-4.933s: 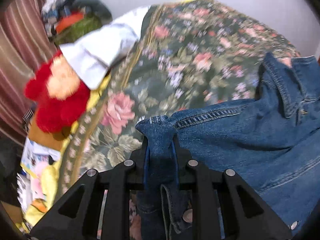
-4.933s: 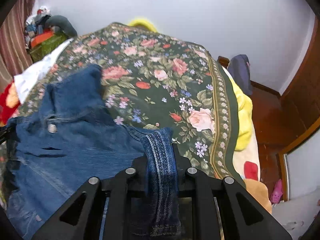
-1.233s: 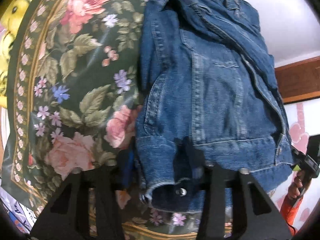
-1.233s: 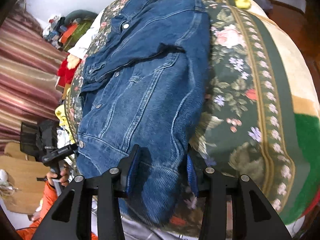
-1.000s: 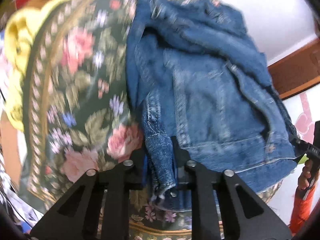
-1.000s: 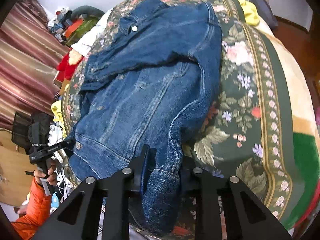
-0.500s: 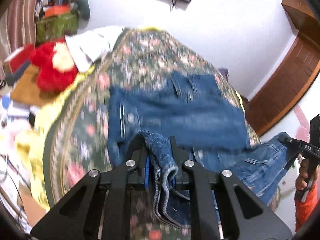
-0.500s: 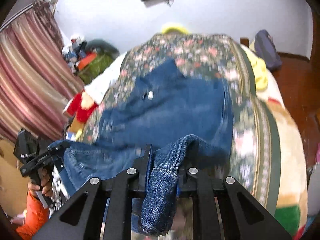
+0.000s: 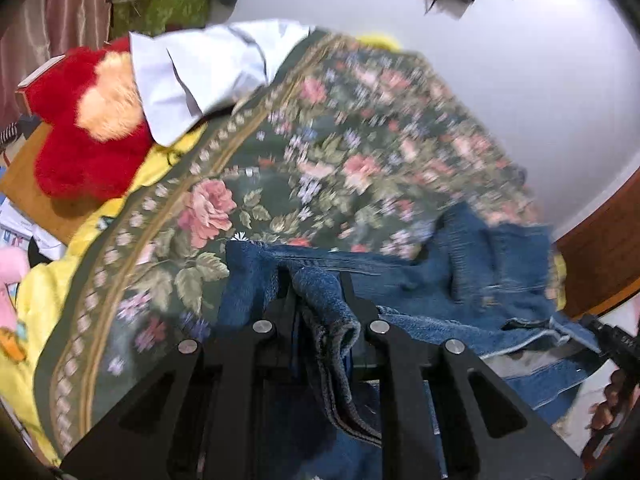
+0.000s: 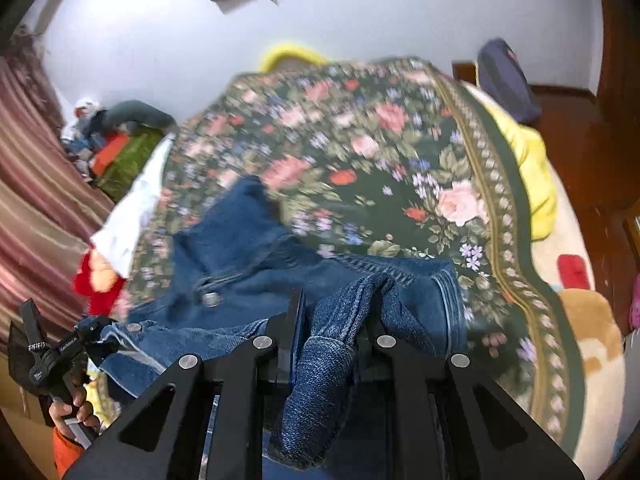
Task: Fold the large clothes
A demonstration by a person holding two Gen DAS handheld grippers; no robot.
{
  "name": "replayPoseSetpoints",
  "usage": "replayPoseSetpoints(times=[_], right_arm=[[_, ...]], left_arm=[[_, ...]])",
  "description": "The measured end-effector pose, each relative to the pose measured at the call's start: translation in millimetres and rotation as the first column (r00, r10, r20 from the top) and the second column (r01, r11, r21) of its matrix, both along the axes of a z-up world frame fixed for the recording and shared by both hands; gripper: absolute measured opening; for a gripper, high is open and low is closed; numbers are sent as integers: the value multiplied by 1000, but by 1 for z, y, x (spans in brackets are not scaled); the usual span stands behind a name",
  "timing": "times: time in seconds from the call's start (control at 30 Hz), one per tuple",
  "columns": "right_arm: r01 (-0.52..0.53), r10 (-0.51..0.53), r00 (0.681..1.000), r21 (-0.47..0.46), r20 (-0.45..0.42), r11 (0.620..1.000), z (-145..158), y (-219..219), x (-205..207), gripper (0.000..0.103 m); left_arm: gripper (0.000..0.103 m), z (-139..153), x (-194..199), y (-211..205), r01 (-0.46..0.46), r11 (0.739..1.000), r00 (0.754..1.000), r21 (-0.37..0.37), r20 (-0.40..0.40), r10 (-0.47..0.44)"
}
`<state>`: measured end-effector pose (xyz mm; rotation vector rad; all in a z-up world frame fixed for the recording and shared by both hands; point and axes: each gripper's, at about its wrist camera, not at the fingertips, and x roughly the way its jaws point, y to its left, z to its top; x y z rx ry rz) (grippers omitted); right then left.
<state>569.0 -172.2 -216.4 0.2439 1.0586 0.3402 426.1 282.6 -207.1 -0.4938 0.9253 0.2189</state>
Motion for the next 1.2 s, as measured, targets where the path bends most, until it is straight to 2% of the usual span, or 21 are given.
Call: replayPoseSetpoints(times=[0.07, 0.13, 0.23, 0.33, 0.37, 0.43, 0.5, 0.53, 0.57, 0.6, 0.63, 0.67, 0.83, 0.93, 1.07, 1.2], right_arm=[[-12, 12, 999, -4, -40, 1000, -21, -1, 12, 15], [-41, 44, 997, 39, -69, 998, -35, -7, 19, 15], [-98, 107, 991, 108, -83, 989, -35, -19, 22, 16], [-135, 145, 986, 113, -83, 984, -23, -35, 20, 16], [-124, 131, 988, 90, -78, 988, -17, -41, 18, 16], [-42, 39, 998, -60, -41, 997, -3, -59, 15, 16], [17, -21, 1000, -175, -17, 984, 5, -76, 10, 16], [13, -17, 1000, -179, -23, 984, 7, -84, 5, 16], [3, -8, 999, -161, -31, 987, 10, -89, 1, 16], [-10, 5, 999, -134, -38, 991, 13, -95, -9, 16], [-20, 16, 999, -125, -36, 992, 15, -96, -16, 16], [-35, 33, 999, -126, -23, 991, 20, -96, -27, 16], [-121, 136, 989, -192, 65, 974, 44, -70, -76, 16], [-187, 216, 971, -242, 101, 952, 54, -44, -104, 16], [-282, 320, 942, -279, 100, 918, 52, -6, -133, 16], [-341, 374, 924, -273, 77, 900, 37, 24, -143, 16]], left_arm=[[17, -22, 13, -1, 7, 1000, 999, 14, -49, -6], [19, -41, 23, -1, 20, 999, 996, 28, -91, -17], [21, -56, 27, -1, 43, 998, 993, 41, -115, -38], [21, -55, 27, -2, 72, 996, 990, 58, -128, -65], [21, -55, 28, -3, 84, 995, 988, 60, -135, -76], [23, -50, 28, -5, 126, 989, 982, 73, -148, -114], [25, -41, 26, -8, 175, 979, 975, 100, -156, -158], [39, -32, 21, -9, 178, 976, 975, 127, -156, -157], [48, -23, 17, -10, 162, 970, 979, 181, -153, -135], [63, -6, 9, -11, 123, 954, 988, 274, -127, -91], [71, 5, 5, -11, 106, 943, 992, 317, -98, -79], [73, 19, -3, -10, 97, 931, 995, 352, -63, -80], [76, 60, -33, -16, 103, 911, 994, 400, -21, -103], [86, 69, -54, -34, 154, 898, 987, 411, -15, -162], [87, 64, -73, -67, 246, 876, 966, 414, -27, -258], [87, 38, -77, -101, 332, 873, 942, 356, -72, -329]])
